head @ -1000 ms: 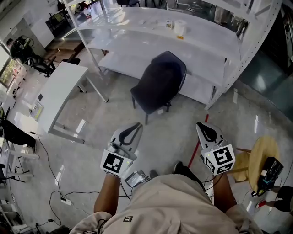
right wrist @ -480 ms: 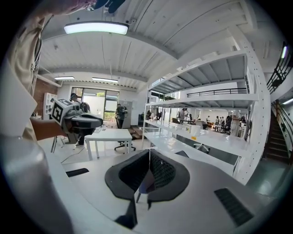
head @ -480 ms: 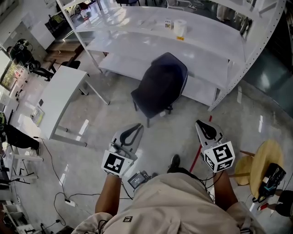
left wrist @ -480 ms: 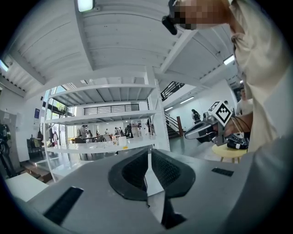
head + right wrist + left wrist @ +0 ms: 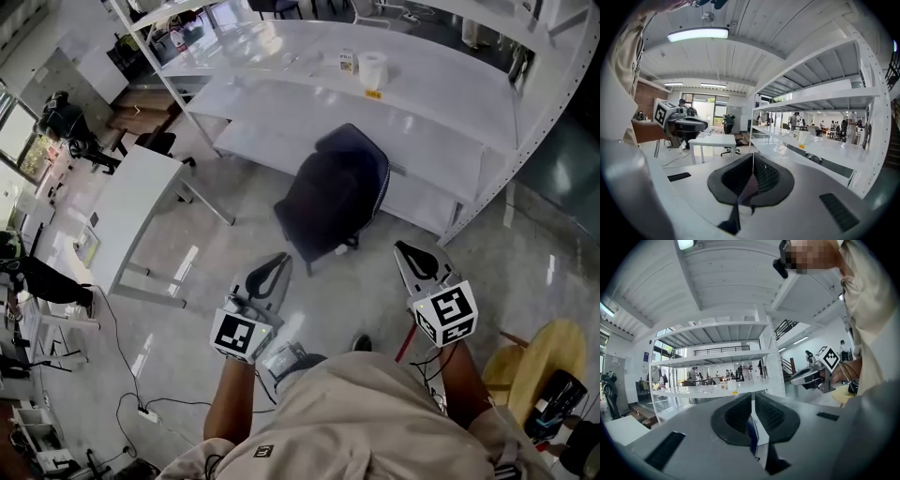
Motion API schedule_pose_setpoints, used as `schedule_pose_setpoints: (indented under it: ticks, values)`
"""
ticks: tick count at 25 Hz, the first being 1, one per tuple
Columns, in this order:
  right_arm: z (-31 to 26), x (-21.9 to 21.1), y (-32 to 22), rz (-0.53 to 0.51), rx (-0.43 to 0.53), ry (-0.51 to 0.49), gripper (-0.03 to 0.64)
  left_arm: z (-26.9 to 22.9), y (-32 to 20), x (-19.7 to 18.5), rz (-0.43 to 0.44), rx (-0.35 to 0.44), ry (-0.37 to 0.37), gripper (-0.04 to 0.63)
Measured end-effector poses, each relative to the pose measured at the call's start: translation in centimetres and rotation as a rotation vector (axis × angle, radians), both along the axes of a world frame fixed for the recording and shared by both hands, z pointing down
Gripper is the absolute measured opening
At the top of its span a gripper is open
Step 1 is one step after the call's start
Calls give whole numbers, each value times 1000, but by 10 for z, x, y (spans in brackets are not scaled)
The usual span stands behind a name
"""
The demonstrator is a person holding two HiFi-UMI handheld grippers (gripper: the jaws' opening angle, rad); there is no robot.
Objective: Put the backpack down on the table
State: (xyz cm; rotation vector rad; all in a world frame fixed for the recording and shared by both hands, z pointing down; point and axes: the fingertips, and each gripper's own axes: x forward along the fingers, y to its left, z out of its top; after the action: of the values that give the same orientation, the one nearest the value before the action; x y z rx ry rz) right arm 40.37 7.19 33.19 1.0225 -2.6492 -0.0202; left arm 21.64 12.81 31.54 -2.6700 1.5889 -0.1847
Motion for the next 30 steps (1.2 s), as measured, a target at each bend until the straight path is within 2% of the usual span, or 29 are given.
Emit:
schedule_pose_setpoints:
  ticks: [6, 12, 19, 30]
  values:
    - [13, 1, -36, -5, -18, -7, 26, 14, -30, -2, -24, -27, -30, 32]
    - [22, -15, -67, 27, -43, 8, 26, 22, -66, -23, -9, -53, -21, 32]
    - [21, -36, -105, 100, -40, 24, 26, 14, -123, -47, 63, -22, 13, 32]
    - [28, -82, -154, 184, -48, 26, 26, 28, -188, -94, 145, -18, 18, 32]
